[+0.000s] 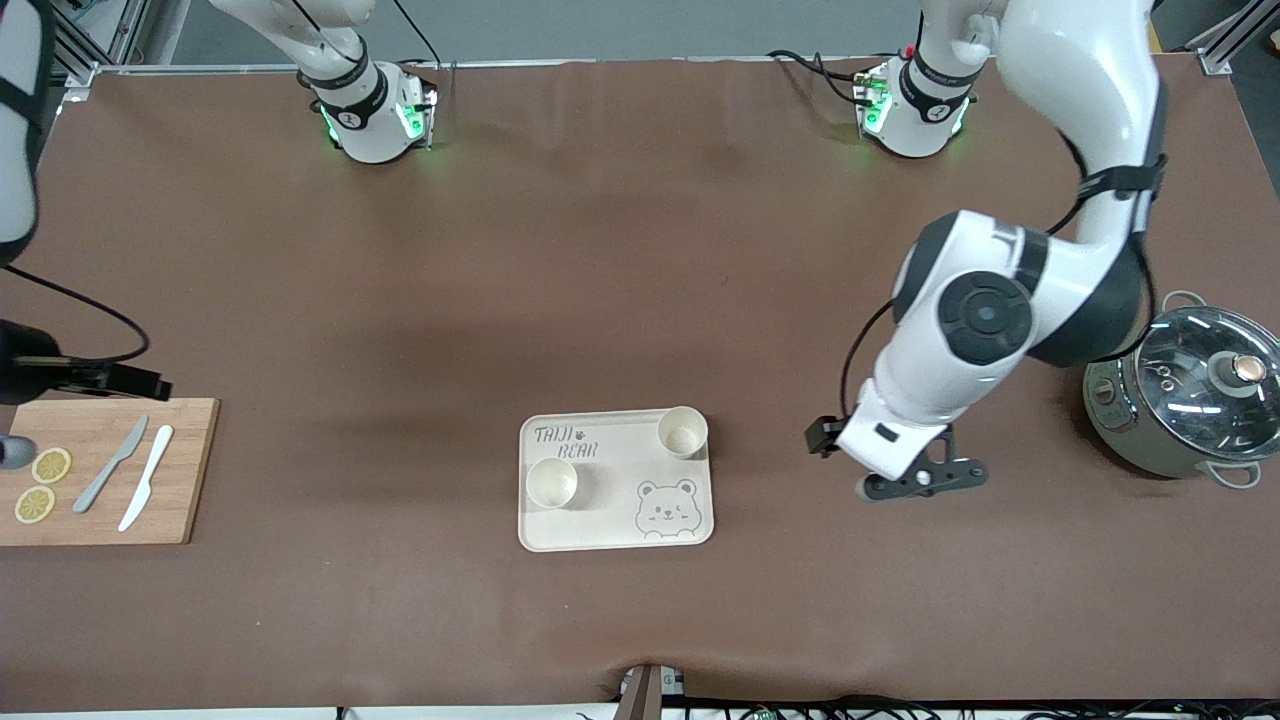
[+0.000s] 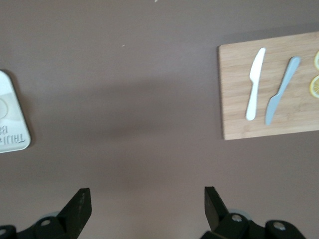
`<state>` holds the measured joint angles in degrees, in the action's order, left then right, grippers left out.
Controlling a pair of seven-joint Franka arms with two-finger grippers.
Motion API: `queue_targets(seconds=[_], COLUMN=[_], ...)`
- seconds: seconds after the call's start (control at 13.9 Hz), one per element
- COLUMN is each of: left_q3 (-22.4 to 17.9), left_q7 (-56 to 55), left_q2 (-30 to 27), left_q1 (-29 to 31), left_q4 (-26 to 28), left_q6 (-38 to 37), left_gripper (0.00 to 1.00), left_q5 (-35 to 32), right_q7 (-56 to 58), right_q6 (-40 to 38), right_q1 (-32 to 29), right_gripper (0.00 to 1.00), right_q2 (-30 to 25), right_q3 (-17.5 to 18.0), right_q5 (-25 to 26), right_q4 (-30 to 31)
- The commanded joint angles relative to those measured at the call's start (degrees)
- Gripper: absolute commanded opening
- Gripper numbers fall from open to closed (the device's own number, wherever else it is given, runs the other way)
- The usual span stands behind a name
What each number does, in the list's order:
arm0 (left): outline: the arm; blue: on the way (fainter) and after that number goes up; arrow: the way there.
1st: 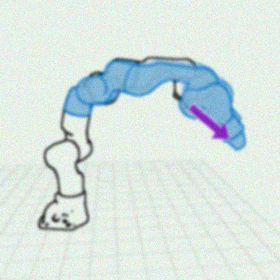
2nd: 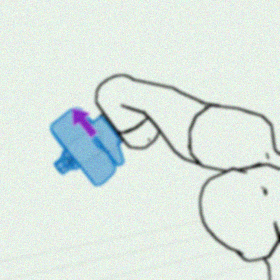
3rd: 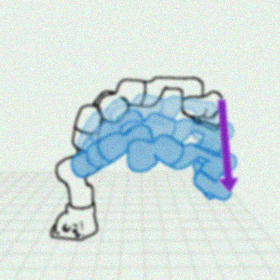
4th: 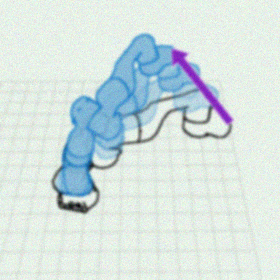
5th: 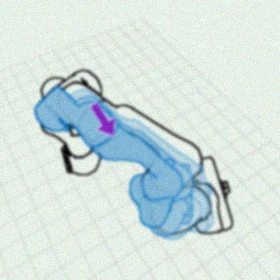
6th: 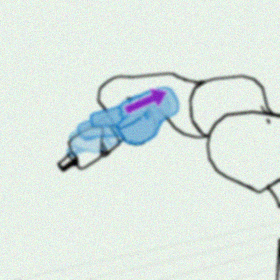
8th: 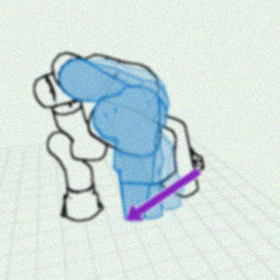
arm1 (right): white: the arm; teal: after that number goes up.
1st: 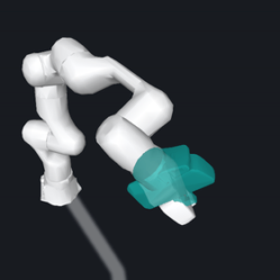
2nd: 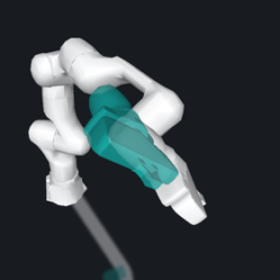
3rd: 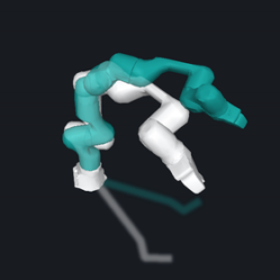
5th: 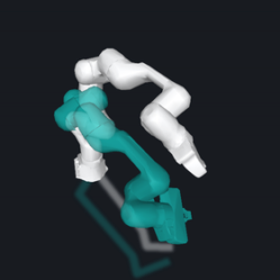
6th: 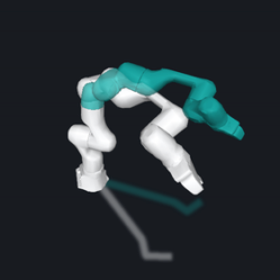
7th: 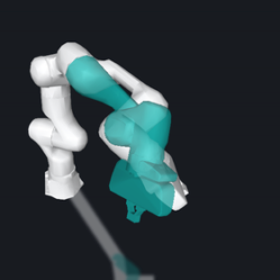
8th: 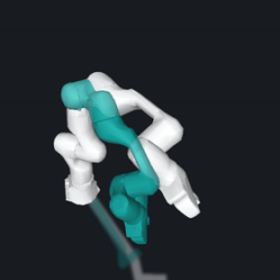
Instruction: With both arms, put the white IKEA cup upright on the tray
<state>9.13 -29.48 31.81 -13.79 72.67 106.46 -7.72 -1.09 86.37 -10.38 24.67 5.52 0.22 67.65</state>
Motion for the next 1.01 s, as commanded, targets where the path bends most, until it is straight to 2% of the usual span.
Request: queue_targets(seconds=[0.0,0.36,0.5,0.65,0.72,0.93], left_q3=[0.7,0.8,0.7,0.7,0.7,0.7], left_q7=[5.5,12.9,17.2,20.2,20.3,20.3], left_q2=[-3.4,-7.6,-9.5,-11.7,-12.9,-17.3], left_q1=[3.1,9.1,12.4,15.2,15.8,17.7], left_q4=[1.8,1.9,2.6,3.5,3.7,5.4], left_q6=[-2.7,-8.9,-10.0,-11.1,-12.8,-15.9], left_gripper=[1.0,1.0,1.0,1.0,1.0,1.0], left_q5=[-0.5,0.2,2.7,3.1,3.1,3.1], right_q7=[0.7,0.7,0.6,0.0,-0.2,-0.6], right_q6=[1.9,2.8,2.8,2.7,2.1,6.2], right_q1=[-0.3,0.2,0.7,2.4,2.7,3.1], right_gripper=[1.0,1.0,1.0,1.0,1.0,1.0], right_q2=[-0.7,-0.7,-0.7,-2.0,-4.4,-16.4], right_q3=[0.9,0.8,0.9,1.0,1.1,1.2], right_q5=[1.1,1.3,1.5,2.9,2.9,2.3], right_q4=[1.7,1.7,1.9,3.8,5.6,20.4])
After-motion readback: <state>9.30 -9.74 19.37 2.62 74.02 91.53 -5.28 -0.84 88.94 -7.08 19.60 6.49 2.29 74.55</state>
